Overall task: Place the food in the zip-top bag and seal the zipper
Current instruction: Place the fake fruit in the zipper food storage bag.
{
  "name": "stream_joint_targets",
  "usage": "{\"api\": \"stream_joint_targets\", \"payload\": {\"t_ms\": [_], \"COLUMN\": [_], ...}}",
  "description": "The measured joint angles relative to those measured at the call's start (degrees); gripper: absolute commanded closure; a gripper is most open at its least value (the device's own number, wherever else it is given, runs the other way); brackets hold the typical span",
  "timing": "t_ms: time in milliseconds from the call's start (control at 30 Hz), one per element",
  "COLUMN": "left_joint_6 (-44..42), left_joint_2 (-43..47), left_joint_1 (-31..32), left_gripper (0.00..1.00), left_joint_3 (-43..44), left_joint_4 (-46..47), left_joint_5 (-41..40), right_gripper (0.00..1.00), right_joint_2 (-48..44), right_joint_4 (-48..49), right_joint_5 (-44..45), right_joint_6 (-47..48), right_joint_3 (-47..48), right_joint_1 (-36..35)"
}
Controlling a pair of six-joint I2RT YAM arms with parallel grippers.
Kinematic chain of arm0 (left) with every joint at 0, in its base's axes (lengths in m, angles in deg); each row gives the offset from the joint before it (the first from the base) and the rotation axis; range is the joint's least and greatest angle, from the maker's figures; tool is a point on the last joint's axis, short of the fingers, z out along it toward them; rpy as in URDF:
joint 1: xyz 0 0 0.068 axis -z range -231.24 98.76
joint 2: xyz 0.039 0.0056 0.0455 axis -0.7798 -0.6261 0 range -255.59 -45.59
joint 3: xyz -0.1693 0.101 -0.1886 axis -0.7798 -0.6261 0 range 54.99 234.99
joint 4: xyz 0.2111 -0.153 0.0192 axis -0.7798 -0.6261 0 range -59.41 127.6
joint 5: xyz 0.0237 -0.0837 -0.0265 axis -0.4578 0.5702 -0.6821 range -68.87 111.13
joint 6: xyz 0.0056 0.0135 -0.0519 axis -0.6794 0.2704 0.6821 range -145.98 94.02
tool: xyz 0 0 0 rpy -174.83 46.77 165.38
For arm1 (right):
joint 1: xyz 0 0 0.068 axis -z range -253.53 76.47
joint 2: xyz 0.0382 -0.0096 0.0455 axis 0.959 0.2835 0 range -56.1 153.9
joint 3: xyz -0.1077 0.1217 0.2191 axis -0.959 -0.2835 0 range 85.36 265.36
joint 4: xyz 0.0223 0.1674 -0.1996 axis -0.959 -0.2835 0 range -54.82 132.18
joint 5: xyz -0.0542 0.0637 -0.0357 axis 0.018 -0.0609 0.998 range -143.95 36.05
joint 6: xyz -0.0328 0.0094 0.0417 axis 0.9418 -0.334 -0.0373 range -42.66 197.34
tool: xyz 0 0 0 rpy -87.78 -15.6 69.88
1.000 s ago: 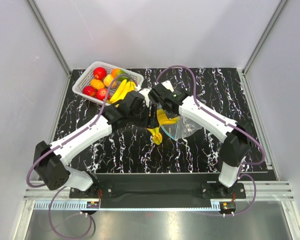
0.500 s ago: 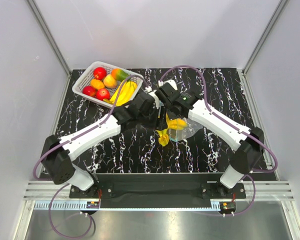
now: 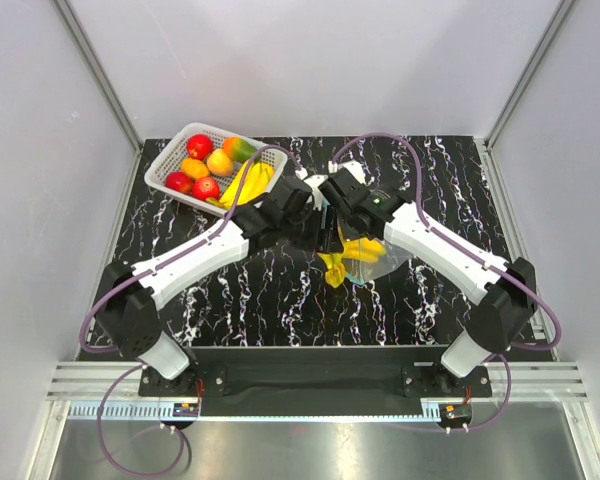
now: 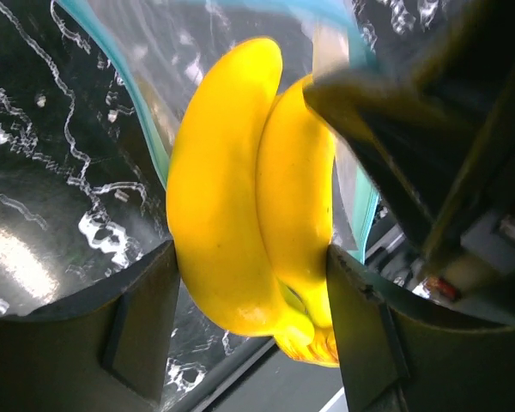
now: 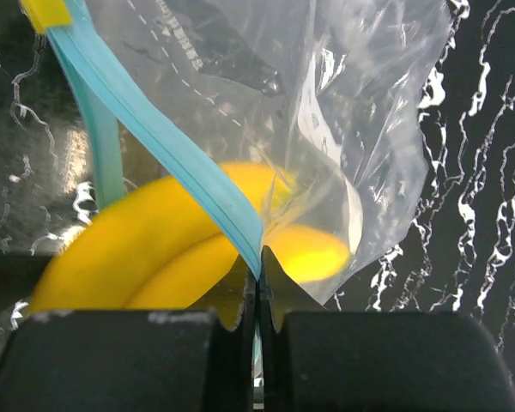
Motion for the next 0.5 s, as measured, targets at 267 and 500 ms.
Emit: {"api": "stream_joint_targets", "payload": {"t_ms": [267, 500], "left_joint_6": [4.5, 8.8], "left_joint_2": [0.5, 0.5], "left_joint_1": [-3.2, -5.4], "left_gripper": [0.51, 0.47], "left_joint_3": [-4.5, -4.6], "left_joint_4": [4.6, 9.3], "left_joint_5": [1.2, 1.2], "right_gripper": [1.0, 1.0], "right_joint_2": [-3.2, -4.7], "right_joint_4": [1.0, 0.9], "right_joint_5": [-0.2, -2.5], "right_joint_6": [-0.3, -0.3], "right_joint_3": [-3.5, -3.6], "right_joint_1": [-1.0, -1.7]}}
